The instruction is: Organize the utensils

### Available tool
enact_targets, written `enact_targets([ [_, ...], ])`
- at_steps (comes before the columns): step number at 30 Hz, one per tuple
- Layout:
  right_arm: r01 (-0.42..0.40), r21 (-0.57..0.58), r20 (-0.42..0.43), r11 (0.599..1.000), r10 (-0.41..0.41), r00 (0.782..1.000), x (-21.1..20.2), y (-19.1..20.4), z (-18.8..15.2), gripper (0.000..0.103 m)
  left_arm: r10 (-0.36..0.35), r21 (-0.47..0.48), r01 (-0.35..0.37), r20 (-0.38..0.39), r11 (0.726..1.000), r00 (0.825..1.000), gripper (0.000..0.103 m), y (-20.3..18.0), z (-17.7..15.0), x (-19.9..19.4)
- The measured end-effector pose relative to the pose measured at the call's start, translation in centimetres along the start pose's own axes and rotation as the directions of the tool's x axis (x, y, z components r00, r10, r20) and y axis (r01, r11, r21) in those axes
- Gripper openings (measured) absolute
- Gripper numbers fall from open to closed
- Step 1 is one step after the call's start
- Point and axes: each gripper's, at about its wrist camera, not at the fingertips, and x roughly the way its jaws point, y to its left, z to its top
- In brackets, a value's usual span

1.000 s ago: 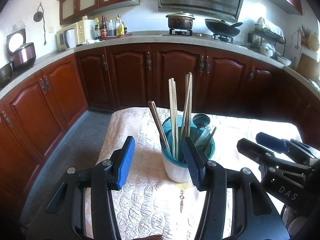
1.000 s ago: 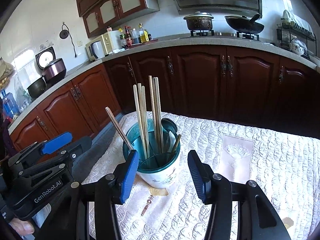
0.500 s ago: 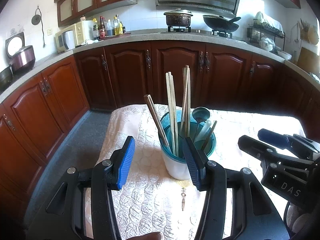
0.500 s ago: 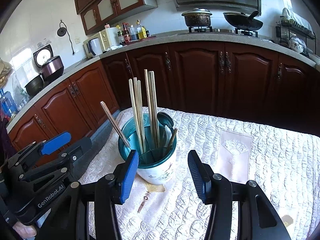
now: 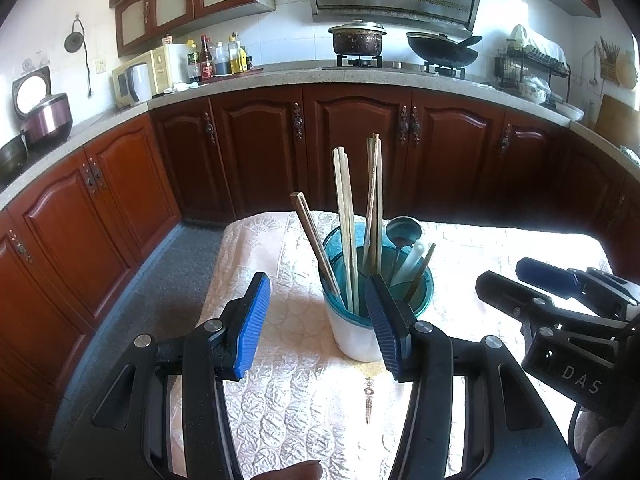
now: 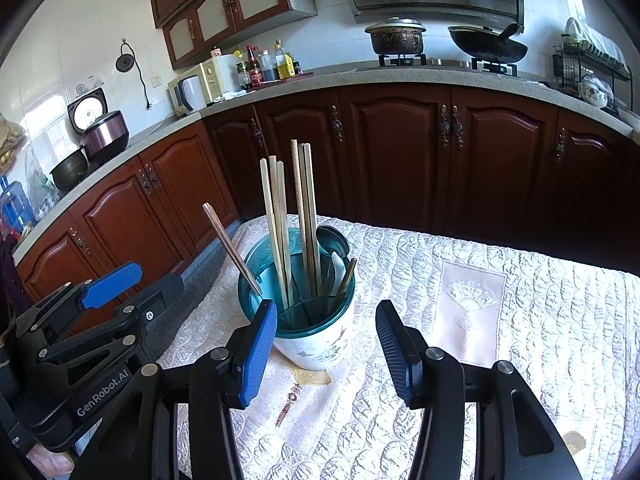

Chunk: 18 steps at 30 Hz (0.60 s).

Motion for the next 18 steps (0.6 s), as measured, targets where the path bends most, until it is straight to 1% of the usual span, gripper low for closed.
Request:
enact_targets([
  [18,-0.001,-0.002,-0.002,1.0,0.001,1.0,0.1,0.09,-0.02,0.05,0.001,0.004,-0.001,0.001,1.0,1.0,0.049,-0.15,0.0,-0.18],
])
